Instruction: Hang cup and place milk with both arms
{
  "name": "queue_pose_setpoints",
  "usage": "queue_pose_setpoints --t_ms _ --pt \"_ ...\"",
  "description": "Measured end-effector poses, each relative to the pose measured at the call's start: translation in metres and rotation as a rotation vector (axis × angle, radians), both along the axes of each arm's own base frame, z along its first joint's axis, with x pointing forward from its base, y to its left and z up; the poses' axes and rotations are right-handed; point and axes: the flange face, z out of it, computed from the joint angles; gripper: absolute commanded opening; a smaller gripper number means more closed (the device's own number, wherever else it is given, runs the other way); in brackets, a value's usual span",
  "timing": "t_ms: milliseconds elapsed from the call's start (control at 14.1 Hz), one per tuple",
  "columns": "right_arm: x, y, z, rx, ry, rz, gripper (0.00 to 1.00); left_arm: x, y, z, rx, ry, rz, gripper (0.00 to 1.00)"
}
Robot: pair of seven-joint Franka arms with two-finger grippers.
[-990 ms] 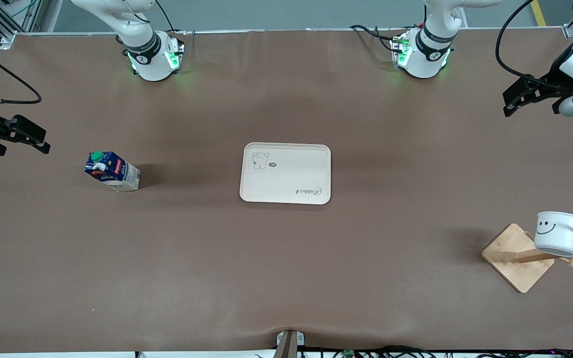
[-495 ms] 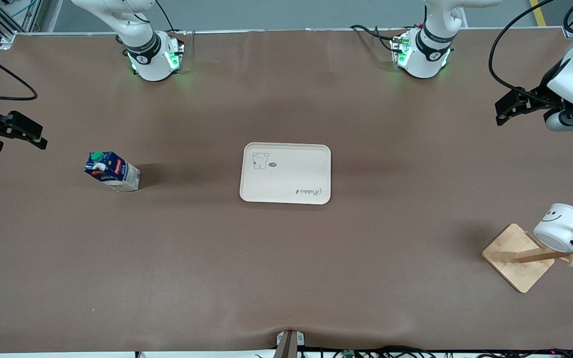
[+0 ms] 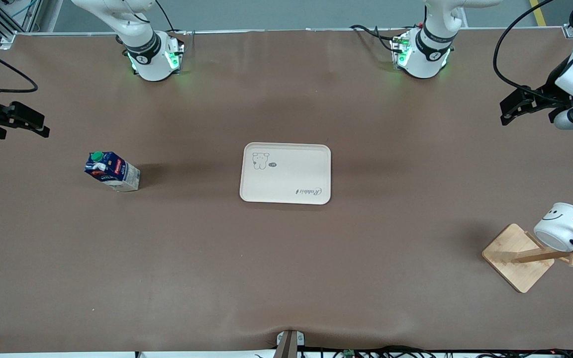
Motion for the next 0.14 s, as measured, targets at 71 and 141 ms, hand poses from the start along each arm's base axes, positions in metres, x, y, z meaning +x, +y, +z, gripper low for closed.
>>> queue_pose_setpoints --t_ms 71,141 --pt "0.0000 -0.0001 -0.0001 0.000 0.000 0.000 1.00 0.0000 0.0000 0.0002 0.000 0.000 0.000 1.00" --pt "0.0000 -0.0001 0.0000 0.000 0.000 0.000 1.00 -0.0001 0.0000 0.0007 0.000 -0.001 0.000 1.00"
